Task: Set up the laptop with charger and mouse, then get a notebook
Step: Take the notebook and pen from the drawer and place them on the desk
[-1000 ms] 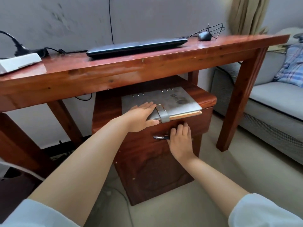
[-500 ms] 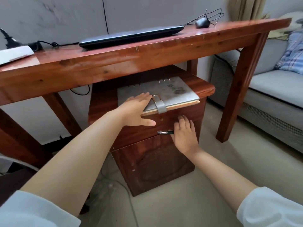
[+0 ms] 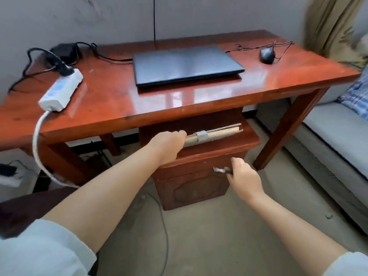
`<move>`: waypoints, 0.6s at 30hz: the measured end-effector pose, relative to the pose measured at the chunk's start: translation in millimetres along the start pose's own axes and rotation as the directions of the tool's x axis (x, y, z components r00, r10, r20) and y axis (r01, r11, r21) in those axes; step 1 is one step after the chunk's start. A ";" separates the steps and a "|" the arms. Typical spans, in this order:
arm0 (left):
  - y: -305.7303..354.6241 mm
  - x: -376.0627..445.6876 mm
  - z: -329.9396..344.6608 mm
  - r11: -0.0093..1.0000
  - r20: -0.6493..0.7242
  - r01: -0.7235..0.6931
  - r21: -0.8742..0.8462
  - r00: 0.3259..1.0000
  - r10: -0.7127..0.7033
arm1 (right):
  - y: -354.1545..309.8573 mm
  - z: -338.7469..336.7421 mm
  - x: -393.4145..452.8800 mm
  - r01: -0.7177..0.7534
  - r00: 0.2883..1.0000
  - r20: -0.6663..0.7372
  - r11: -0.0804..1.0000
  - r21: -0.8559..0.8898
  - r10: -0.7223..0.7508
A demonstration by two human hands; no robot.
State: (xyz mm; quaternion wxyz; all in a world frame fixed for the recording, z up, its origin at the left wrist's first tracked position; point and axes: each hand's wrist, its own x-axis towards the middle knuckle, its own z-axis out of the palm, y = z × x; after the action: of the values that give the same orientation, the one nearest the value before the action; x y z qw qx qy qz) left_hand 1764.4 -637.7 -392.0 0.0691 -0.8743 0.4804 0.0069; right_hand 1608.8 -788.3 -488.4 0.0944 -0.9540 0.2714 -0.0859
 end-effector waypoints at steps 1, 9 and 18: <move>-6.1 -10.6 -13.3 0.999 0.040 0.018 -0.026 0.999 -0.017 | -9.5 -20.1 2.1 -0.036 0.999 0.012 0.999 -0.012 0.036; -87.9 -105.0 -146.1 0.939 0.074 0.283 -0.196 0.959 -0.273 | -115.6 -155.5 32.8 -0.139 0.982 0.147 0.984 0.112 0.122; -163.8 -107.4 -209.2 0.757 0.008 0.585 -0.291 0.793 -0.609 | -210.6 -204.5 112.1 -0.223 0.930 0.352 0.923 0.313 0.105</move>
State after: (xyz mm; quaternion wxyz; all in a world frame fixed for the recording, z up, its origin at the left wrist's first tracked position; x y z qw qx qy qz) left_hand 1832.9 -487.6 -157.7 -0.0771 -0.9818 0.1731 0.0136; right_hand 1764.3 -699.6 -230.3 0.3125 -0.8965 0.3121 0.0361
